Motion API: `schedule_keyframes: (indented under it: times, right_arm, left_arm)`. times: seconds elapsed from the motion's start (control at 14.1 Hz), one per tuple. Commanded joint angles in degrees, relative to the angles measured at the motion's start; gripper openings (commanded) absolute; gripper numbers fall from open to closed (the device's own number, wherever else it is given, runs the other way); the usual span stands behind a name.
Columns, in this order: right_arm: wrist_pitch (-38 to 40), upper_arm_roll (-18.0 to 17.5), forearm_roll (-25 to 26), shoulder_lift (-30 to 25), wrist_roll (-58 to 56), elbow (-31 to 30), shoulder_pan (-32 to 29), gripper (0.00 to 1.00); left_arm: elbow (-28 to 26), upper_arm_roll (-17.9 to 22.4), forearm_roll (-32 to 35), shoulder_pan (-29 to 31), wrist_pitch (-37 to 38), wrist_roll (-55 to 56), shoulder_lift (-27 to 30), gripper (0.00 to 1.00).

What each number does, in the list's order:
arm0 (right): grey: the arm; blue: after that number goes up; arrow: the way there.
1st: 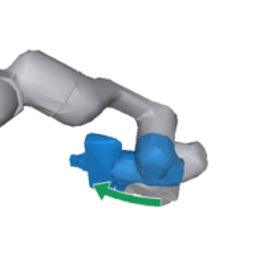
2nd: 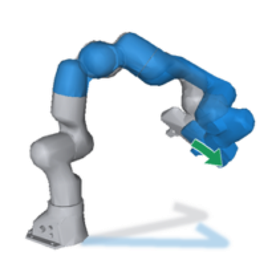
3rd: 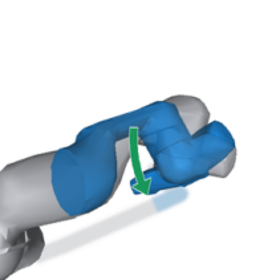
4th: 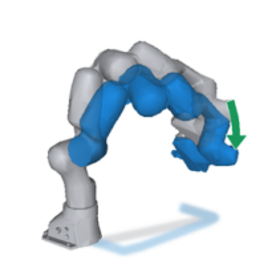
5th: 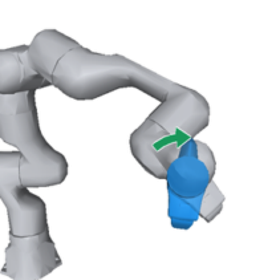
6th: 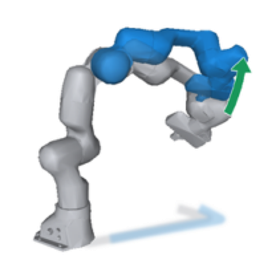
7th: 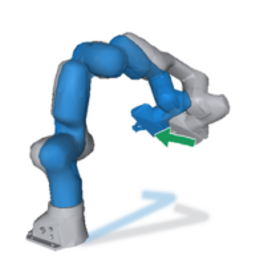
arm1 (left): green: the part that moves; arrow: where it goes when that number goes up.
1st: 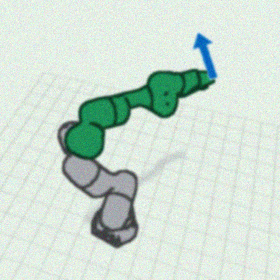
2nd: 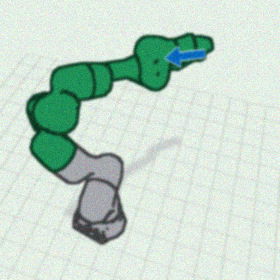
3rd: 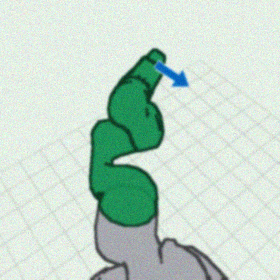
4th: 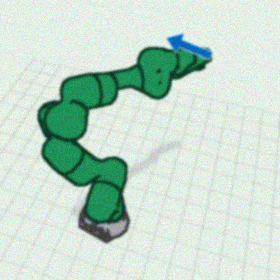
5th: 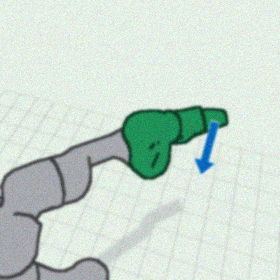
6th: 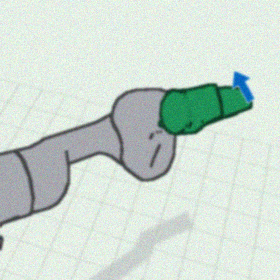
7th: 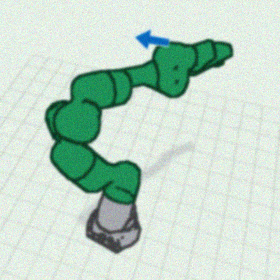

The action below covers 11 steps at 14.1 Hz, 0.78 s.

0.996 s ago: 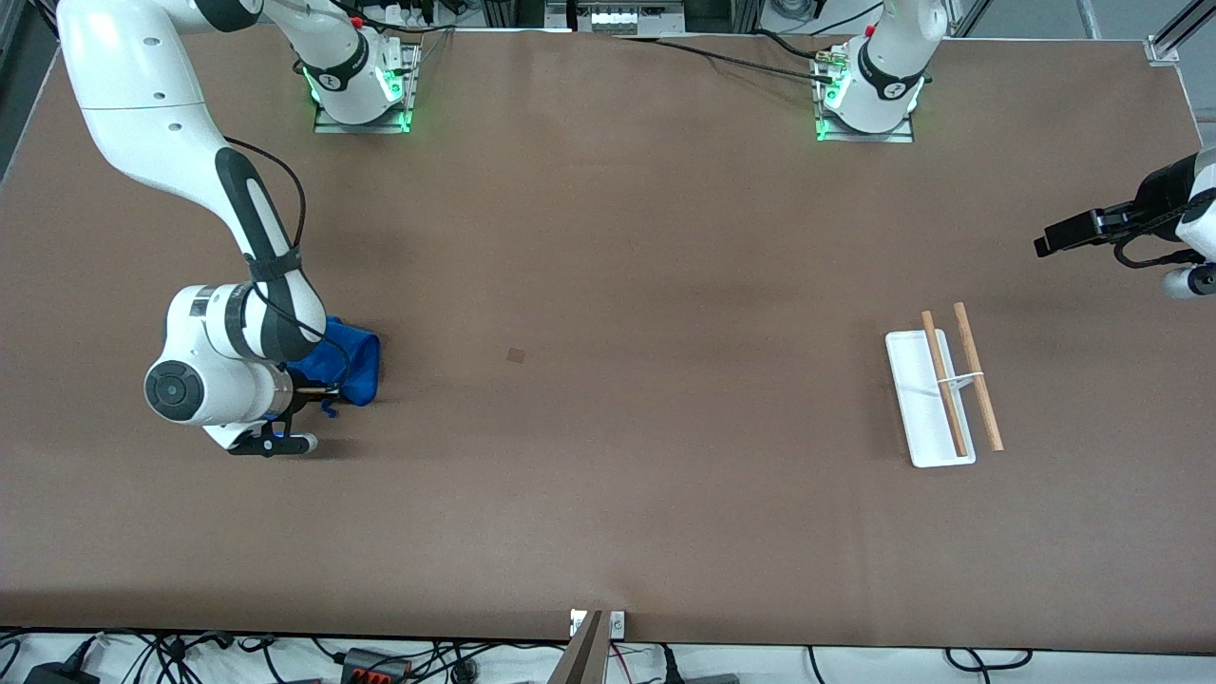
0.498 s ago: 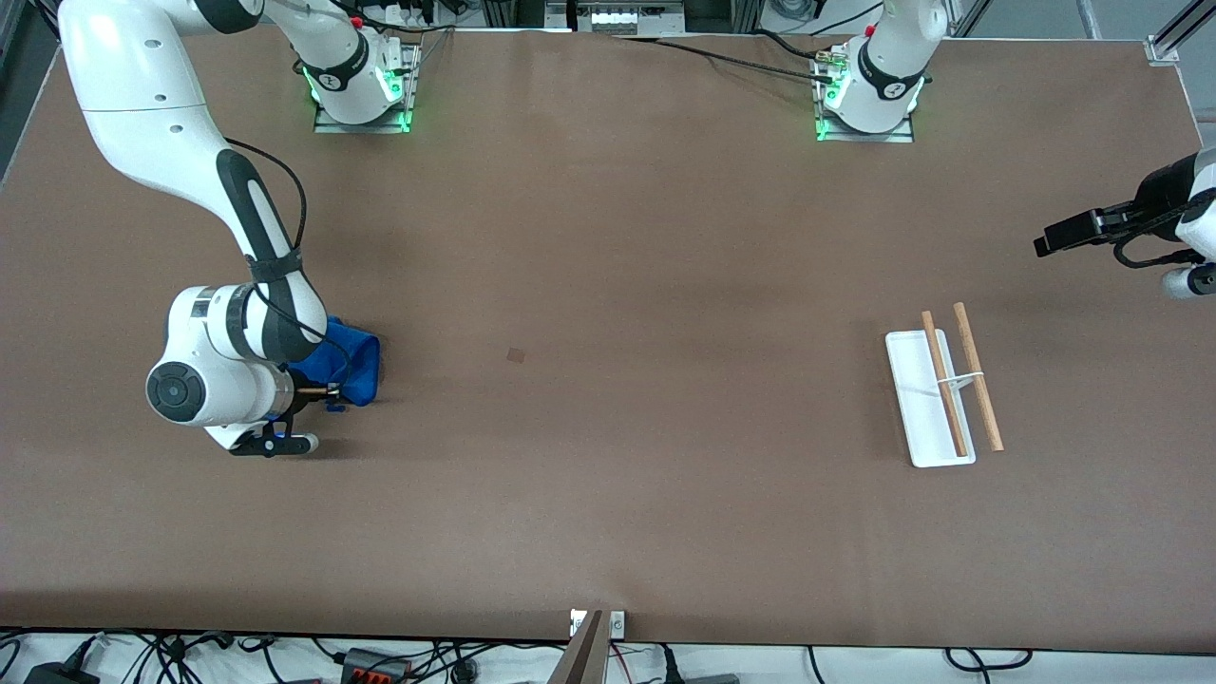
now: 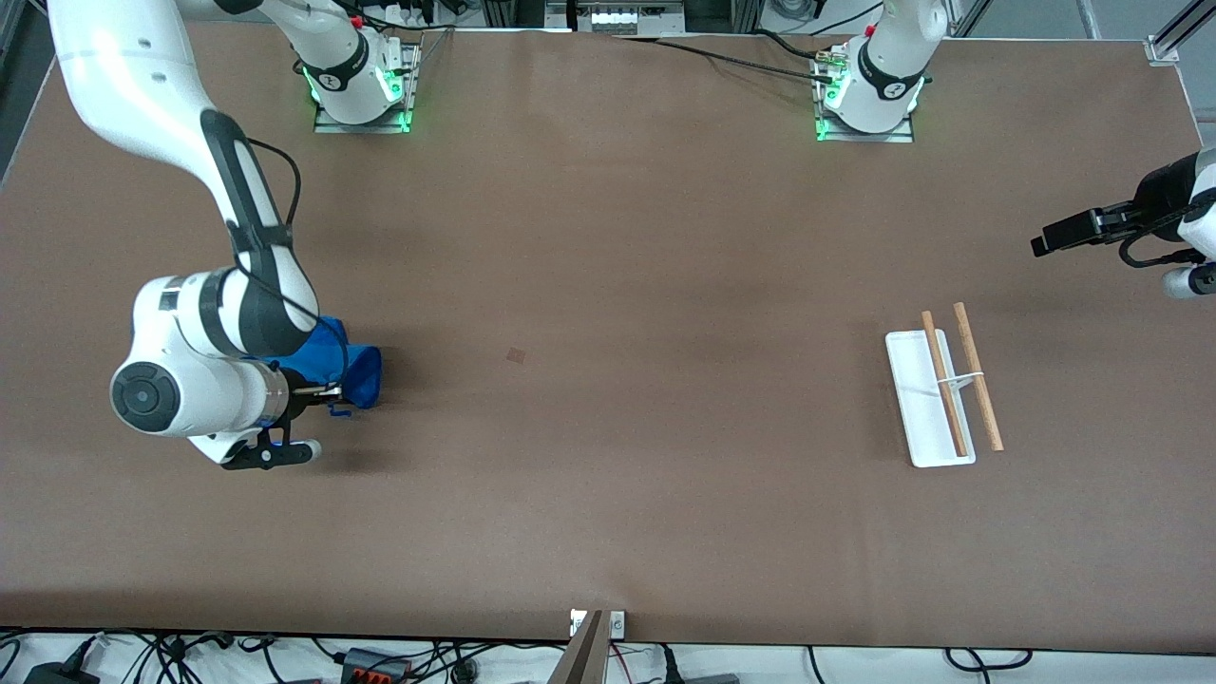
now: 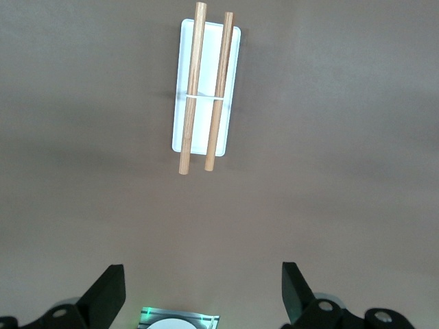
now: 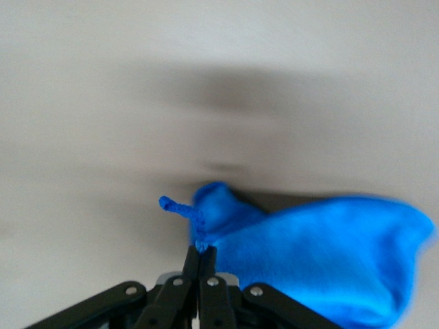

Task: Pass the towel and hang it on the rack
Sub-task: 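Lift the towel and carry it toward the left gripper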

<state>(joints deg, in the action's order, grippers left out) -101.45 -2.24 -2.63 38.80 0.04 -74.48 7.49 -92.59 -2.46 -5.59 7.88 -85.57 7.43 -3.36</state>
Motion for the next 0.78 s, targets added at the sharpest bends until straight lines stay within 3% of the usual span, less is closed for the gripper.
schedule_keyframes:
  times: [0.0, 0.21, 0.5, 0.71]
  right_arm:
    - [8.5, -3.0, -0.7, 0.4, 2.2, 12.3, 3.5, 0.0]
    - [6.0, -10.3, -0.7, -2.5, 12.4, 14.1, 7.0, 0.0]
    - [-9.7, -22.7, -0.6, -2.5, 21.2, 15.6, 8.7, 0.0]
    - [-20.0, -28.9, -2.1, -1.7, 22.4, 15.5, 8.6, 0.0]
  left_arm:
    - [2.0, -0.3, -1.0, 0.6, 1.4, -0.4, -0.9, 1.0]
    - [2.0, -0.3, -1.0, 0.6, 1.4, -0.5, -0.8, 1.0]
    - [1.8, -0.2, -1.4, 1.1, 0.8, -0.3, -1.3, 1.0]
    - [1.9, -0.2, -5.5, 2.5, 0.4, -0.2, -3.6, 1.0]
